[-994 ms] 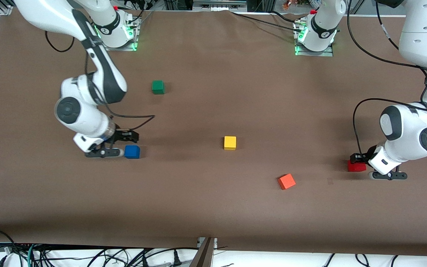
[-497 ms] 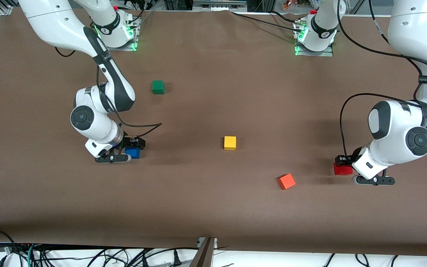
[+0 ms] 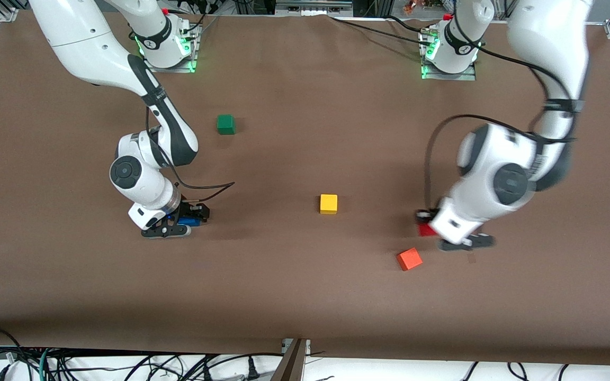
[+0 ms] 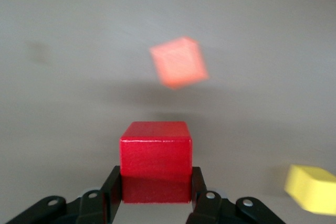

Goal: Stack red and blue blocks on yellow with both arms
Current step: 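Carry the red block with the left gripper over the yellow block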

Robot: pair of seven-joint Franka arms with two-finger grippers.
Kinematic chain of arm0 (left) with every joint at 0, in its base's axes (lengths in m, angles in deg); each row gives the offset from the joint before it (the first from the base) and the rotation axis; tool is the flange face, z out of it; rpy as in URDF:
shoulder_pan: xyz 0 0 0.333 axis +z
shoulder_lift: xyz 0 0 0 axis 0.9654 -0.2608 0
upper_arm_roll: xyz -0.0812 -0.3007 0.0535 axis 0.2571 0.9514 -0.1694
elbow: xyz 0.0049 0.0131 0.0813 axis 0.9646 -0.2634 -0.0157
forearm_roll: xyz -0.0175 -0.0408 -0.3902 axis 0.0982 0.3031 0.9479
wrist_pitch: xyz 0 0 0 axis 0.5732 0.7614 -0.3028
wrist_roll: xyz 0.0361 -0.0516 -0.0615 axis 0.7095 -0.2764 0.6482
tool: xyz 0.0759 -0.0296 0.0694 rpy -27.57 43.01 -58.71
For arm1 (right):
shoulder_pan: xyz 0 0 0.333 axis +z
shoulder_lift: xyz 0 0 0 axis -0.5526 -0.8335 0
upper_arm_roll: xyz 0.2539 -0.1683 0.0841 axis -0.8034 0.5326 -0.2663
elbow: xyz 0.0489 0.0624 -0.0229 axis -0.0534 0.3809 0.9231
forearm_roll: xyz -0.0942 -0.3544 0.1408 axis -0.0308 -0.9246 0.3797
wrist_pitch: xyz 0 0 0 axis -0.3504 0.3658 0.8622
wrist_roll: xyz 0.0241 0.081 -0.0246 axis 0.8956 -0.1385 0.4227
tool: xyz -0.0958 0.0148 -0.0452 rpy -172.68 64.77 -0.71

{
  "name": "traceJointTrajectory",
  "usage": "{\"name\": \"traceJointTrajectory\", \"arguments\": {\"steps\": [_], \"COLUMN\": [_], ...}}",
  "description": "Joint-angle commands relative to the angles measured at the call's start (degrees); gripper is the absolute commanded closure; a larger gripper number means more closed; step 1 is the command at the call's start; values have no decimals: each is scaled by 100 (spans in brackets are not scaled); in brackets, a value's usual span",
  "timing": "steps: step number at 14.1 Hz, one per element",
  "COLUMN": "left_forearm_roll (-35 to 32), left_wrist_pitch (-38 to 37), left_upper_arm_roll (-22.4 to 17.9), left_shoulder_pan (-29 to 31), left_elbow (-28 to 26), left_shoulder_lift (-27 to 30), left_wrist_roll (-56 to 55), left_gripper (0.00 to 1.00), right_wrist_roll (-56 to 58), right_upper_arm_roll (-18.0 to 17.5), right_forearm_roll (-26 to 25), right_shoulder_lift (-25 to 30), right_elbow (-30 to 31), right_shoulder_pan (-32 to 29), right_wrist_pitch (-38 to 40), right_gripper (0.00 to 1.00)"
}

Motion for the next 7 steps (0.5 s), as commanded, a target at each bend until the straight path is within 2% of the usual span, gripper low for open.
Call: {"name": "traceJointTrajectory", "arguments": {"steps": [1,3,4,6,7], "left_forearm_roll": [-35,-43,-43,-43,-61], "left_wrist_pitch": [-17,315,439,562,737], "left_upper_arm_roll": [26,69,157,272,272], "left_shoulder_pan": [-591,-873,-962,-1163,-1269], "left_elbow": [37,37,20,28,20], "left_shoulder_lift": [-37,-108,-169,-353,-415], "left_wrist_roll": [-652,-1047,-1093,-1180,-1338], "left_gripper": [100,100,100,100,100], "right_wrist_roll": [143,223,223,223,223], "right_upper_arm_roll": [-23,-32,-32,-49,-67], "right_forearm_roll": [-71,-71,-71,-79,-71], "right_shoulder_lift": [-13,5,39,110,110], "right_elbow": [-58,-303,-443,-969,-1442], "right_shoulder_pan": [-30,-21,5,23,49], "right_wrist_pitch": [-54,164,401,1207,1830], "right_gripper": [64,86,91,91,91]}}
